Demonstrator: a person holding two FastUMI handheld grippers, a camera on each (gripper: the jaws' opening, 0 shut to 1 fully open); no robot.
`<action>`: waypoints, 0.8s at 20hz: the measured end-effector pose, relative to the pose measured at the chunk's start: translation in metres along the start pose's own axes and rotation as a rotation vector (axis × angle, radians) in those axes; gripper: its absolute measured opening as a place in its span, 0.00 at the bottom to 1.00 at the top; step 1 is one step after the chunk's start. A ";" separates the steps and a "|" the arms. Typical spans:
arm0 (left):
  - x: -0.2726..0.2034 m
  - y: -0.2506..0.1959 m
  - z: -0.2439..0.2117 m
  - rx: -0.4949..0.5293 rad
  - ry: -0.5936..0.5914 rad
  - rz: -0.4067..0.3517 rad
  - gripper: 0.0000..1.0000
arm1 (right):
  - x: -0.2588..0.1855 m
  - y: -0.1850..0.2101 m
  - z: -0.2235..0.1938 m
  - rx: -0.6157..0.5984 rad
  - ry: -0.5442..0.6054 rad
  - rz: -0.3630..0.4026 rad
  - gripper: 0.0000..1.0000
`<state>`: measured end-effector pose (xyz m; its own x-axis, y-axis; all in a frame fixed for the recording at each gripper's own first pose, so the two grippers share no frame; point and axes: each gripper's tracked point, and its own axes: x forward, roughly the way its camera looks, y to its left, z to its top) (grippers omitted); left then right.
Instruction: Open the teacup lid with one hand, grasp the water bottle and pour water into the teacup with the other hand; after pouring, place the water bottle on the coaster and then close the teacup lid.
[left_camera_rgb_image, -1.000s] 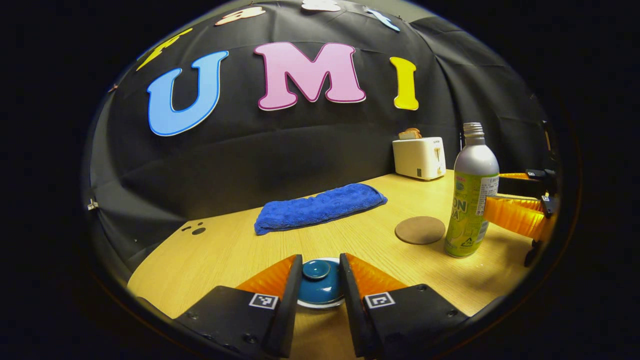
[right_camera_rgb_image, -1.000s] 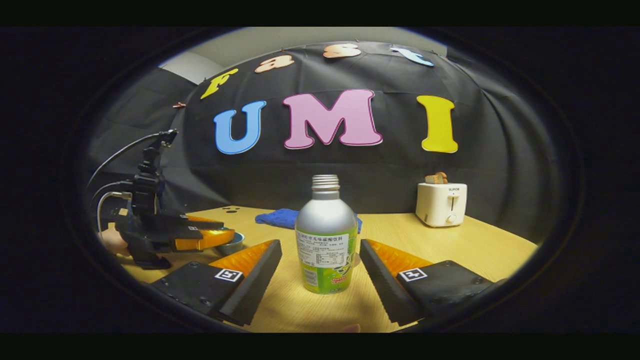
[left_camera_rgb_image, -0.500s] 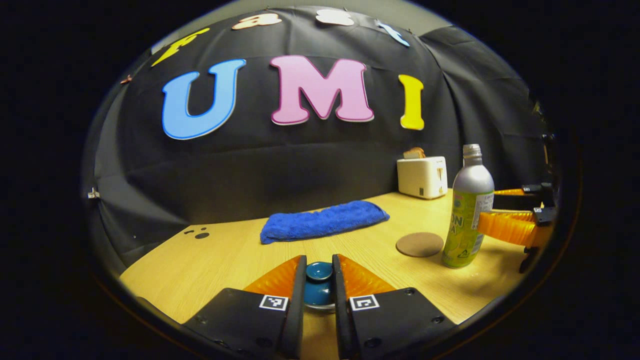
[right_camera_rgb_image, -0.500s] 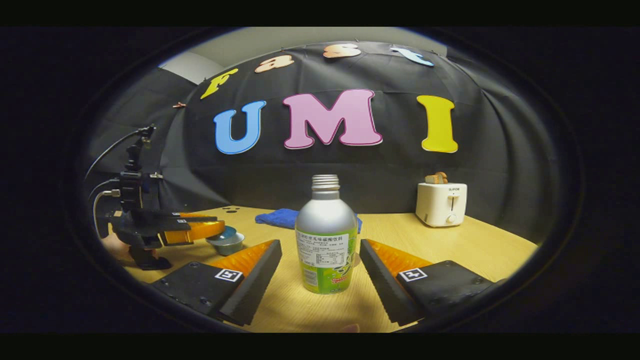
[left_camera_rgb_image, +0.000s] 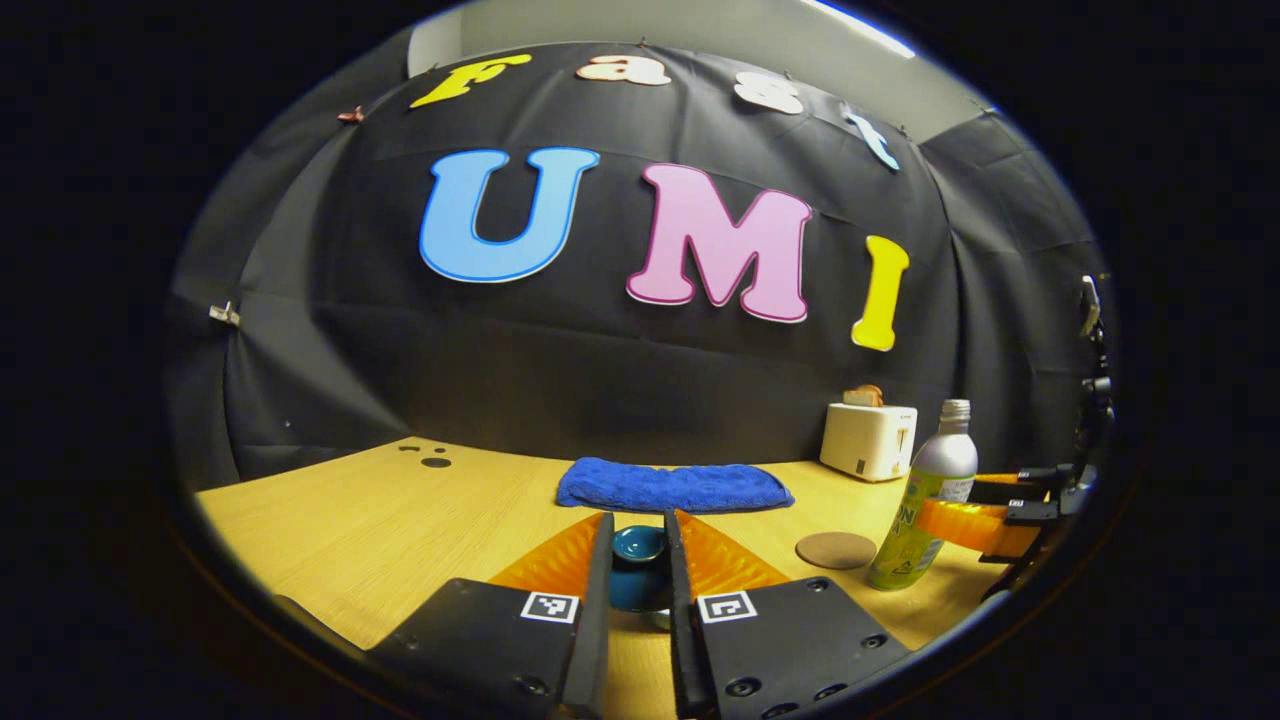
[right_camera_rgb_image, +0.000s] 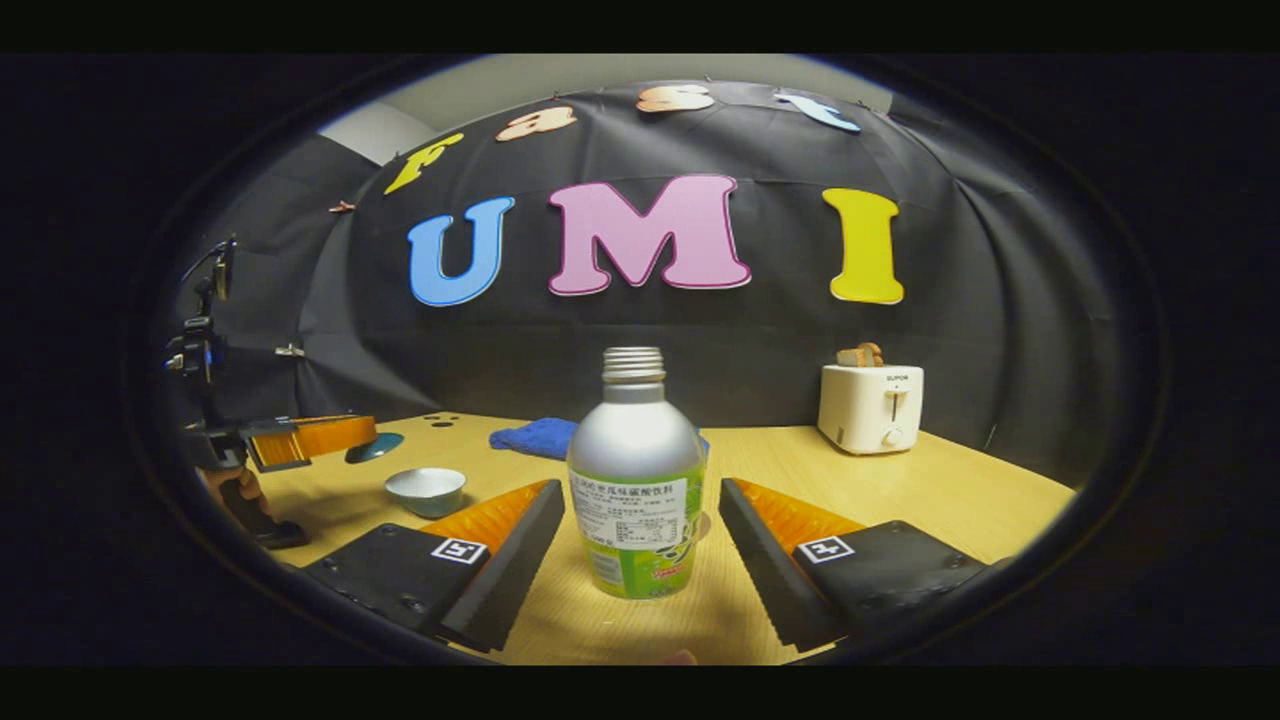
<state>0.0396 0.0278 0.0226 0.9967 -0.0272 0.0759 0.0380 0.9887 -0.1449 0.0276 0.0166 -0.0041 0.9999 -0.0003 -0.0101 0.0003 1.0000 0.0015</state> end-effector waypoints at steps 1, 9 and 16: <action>-0.001 0.011 0.004 -0.051 -0.003 0.002 0.29 | 0.001 0.001 0.000 0.000 -0.001 0.003 0.96; -0.020 0.073 0.019 -0.044 0.011 0.056 0.29 | 0.009 -0.001 0.002 -0.011 0.006 -0.021 0.77; -0.023 0.082 0.020 -0.188 -0.003 0.002 0.29 | 0.038 0.036 0.034 -0.592 0.013 -0.044 0.75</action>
<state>0.0187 0.1124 0.0288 0.9966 -0.0249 0.0786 0.0493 0.9439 -0.3267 0.0661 0.0524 0.0291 0.9989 -0.0453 -0.0103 0.0319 0.8295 -0.5576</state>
